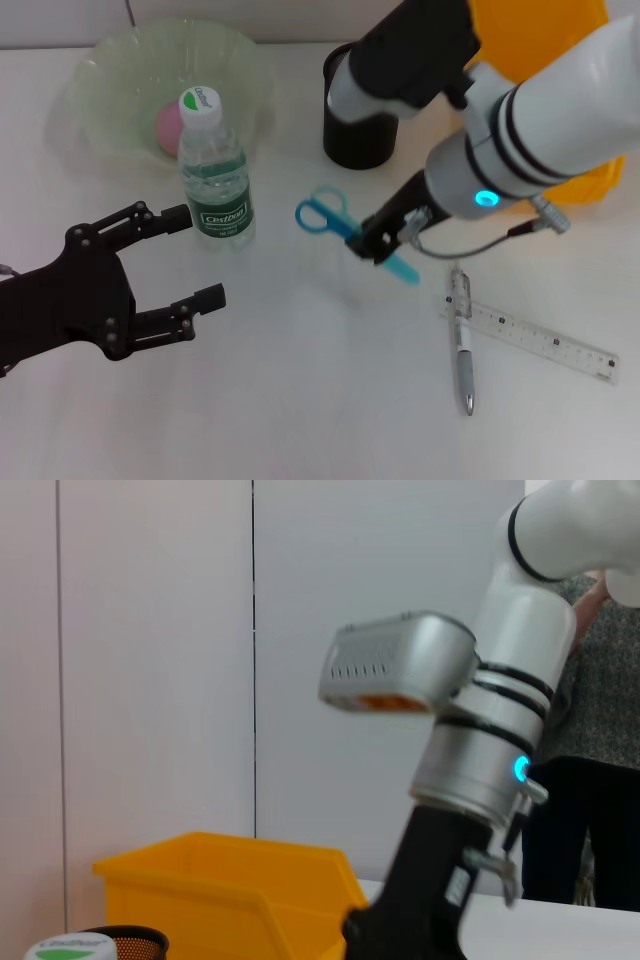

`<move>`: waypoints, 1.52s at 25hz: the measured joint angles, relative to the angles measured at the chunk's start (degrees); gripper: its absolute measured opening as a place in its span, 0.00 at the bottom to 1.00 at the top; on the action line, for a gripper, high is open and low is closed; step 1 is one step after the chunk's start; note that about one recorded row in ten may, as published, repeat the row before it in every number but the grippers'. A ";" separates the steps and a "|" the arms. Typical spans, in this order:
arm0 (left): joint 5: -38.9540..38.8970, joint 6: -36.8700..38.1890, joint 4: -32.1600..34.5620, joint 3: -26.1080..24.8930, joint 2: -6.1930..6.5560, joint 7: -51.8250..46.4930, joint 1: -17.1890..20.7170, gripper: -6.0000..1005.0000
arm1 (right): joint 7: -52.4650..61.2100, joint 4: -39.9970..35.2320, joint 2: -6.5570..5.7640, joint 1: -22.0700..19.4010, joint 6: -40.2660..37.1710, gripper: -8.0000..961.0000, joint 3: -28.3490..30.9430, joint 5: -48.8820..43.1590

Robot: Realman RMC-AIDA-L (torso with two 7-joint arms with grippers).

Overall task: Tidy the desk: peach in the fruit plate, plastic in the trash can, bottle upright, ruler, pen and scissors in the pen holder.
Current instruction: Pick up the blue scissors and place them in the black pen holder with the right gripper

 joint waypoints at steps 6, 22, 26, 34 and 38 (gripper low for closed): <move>0.00 0.00 0.00 0.00 0.00 0.00 -0.12 0.84 | -1.81 -8.71 -0.04 -5.94 6.94 0.23 5.02 -2.26; 0.00 0.07 -0.10 0.00 0.00 0.00 -0.16 0.84 | -8.40 -3.07 -0.09 -11.88 41.92 0.23 5.02 -2.28; 0.00 0.09 -0.10 0.00 0.00 0.00 -0.09 0.84 | -10.07 3.17 -0.06 -12.12 52.81 0.23 2.18 -2.19; 0.00 0.09 -0.09 0.00 0.00 0.00 0.10 0.84 | -10.06 16.33 -0.01 -11.25 73.95 0.23 -5.82 -2.09; 0.00 0.08 -0.09 0.00 0.00 0.00 0.10 0.84 | -8.70 22.89 0.16 -9.35 80.61 0.23 -8.34 -1.96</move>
